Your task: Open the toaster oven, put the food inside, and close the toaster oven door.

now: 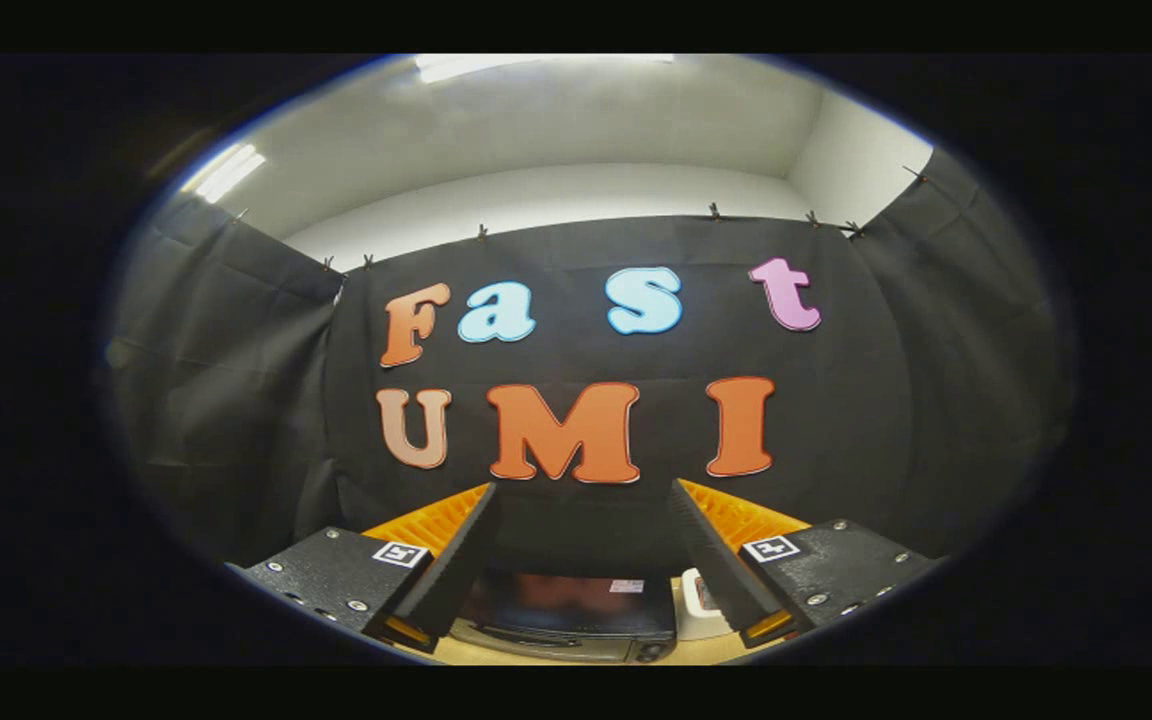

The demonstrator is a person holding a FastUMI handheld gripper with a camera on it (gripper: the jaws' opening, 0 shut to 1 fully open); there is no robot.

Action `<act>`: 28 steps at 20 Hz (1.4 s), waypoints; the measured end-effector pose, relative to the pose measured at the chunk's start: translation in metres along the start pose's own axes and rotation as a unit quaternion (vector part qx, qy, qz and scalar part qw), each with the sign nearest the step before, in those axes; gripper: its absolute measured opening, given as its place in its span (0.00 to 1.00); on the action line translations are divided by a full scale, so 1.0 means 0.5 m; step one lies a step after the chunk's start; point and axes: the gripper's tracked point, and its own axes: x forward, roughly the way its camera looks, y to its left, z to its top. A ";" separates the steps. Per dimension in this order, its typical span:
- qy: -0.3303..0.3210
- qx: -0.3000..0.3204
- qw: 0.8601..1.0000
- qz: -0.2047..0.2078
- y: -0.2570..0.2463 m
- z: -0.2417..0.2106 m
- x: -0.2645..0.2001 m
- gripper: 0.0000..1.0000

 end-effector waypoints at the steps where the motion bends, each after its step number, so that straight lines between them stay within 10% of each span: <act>1: 0.004 0.000 1.000 -0.001 0.001 -0.006 0.004 0.98; 13: 0.126 0.011 0.992 0.003 0.042 -0.262 0.042 0.99; 28: 0.315 -0.017 0.949 -0.015 0.091 -0.664 0.061 0.99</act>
